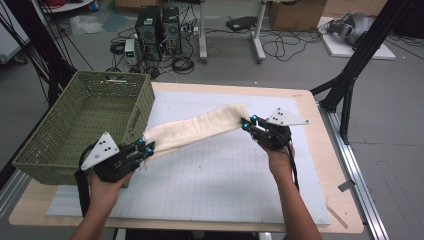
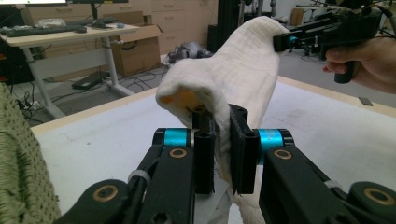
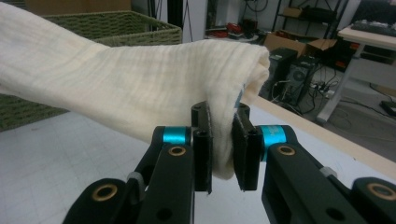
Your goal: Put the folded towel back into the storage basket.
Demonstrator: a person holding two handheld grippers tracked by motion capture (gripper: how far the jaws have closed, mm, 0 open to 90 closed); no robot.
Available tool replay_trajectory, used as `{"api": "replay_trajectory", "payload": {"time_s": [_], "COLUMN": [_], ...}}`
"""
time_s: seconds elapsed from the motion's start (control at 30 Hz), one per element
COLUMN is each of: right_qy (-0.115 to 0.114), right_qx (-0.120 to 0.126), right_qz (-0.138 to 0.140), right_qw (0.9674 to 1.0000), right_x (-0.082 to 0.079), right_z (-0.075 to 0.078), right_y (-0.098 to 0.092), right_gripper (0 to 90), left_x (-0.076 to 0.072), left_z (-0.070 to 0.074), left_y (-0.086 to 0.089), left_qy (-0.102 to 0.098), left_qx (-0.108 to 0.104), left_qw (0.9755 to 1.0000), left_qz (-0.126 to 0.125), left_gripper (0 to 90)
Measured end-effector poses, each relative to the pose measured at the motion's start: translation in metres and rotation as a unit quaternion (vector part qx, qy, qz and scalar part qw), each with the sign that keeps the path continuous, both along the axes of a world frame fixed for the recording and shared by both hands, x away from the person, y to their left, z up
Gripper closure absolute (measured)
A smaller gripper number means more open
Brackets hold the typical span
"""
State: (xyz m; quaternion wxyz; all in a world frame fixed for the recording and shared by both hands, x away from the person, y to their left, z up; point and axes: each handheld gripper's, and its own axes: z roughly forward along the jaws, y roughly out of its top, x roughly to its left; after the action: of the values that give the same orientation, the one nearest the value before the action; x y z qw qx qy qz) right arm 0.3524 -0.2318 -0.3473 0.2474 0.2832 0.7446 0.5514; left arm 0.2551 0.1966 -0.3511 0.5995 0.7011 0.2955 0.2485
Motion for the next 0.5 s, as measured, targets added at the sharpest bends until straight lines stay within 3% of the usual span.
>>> {"api": "replay_trajectory", "payload": {"time_s": [0.5], "right_qy": [-0.013], "right_qx": [-0.013], "right_qz": [0.023], "right_qw": [0.9996], "right_x": [0.031], "right_z": [0.032], "right_y": [0.043], "right_gripper": [79.8], "left_x": [-0.011], "left_z": [0.014], "left_y": [0.026], "left_qy": [-0.021], "left_qx": [-0.017], "left_qw": [0.9992], "left_qz": [0.028], "left_gripper": [81.8]}}
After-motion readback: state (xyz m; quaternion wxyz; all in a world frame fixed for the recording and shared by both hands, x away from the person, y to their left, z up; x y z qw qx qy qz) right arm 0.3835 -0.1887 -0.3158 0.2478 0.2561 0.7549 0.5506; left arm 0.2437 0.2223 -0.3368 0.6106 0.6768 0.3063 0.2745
